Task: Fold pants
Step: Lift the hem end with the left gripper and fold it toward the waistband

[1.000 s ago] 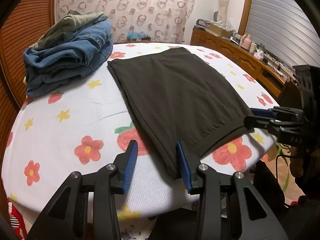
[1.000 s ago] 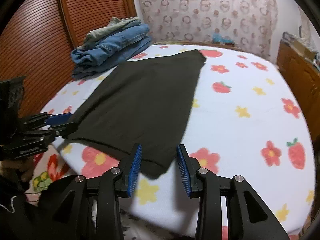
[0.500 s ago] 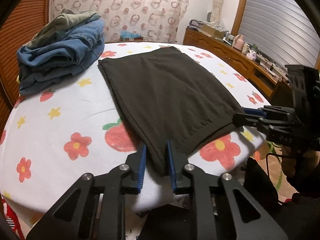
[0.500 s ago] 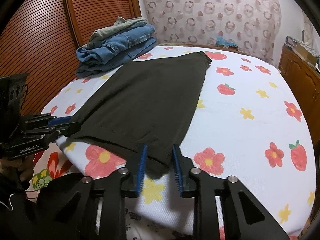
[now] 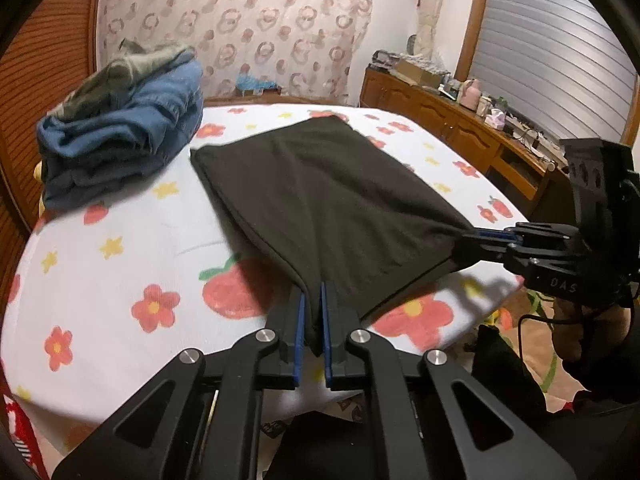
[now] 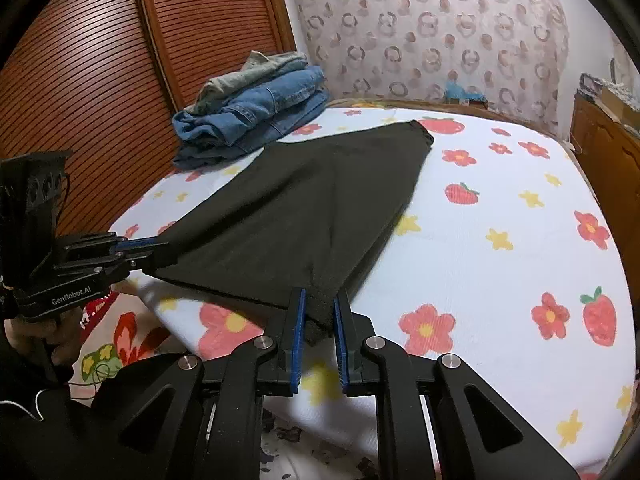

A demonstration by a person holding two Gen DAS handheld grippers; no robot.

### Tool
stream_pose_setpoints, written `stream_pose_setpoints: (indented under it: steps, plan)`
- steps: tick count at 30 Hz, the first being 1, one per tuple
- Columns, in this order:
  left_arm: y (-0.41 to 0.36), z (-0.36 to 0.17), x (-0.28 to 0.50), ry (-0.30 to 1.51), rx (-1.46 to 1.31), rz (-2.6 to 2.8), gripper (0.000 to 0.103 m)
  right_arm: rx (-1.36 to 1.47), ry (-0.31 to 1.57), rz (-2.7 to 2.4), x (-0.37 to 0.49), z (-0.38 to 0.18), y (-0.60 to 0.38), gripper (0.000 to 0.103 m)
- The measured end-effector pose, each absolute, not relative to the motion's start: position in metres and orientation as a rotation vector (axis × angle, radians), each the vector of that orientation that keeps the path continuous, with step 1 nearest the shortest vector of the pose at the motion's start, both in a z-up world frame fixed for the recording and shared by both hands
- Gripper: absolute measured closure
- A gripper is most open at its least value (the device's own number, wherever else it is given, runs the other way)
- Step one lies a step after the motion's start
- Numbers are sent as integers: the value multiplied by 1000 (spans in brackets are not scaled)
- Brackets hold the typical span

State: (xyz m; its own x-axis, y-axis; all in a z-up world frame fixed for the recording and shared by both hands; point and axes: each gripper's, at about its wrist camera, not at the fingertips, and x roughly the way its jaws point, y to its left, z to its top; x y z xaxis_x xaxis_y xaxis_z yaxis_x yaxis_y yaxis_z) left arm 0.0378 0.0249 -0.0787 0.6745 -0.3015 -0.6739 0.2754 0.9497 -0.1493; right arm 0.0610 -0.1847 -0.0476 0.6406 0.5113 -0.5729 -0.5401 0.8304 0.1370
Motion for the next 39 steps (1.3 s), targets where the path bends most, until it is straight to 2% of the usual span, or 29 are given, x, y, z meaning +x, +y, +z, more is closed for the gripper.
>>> stream_pose_setpoints:
  steps: [19,39]
  plan:
    - [30,-32,28,653,-39,-331,96,-70,500,623,40,1,-193,90]
    - [39,-34,114,660,-21,-252,97,-128,471,567,128,16,-156,90]
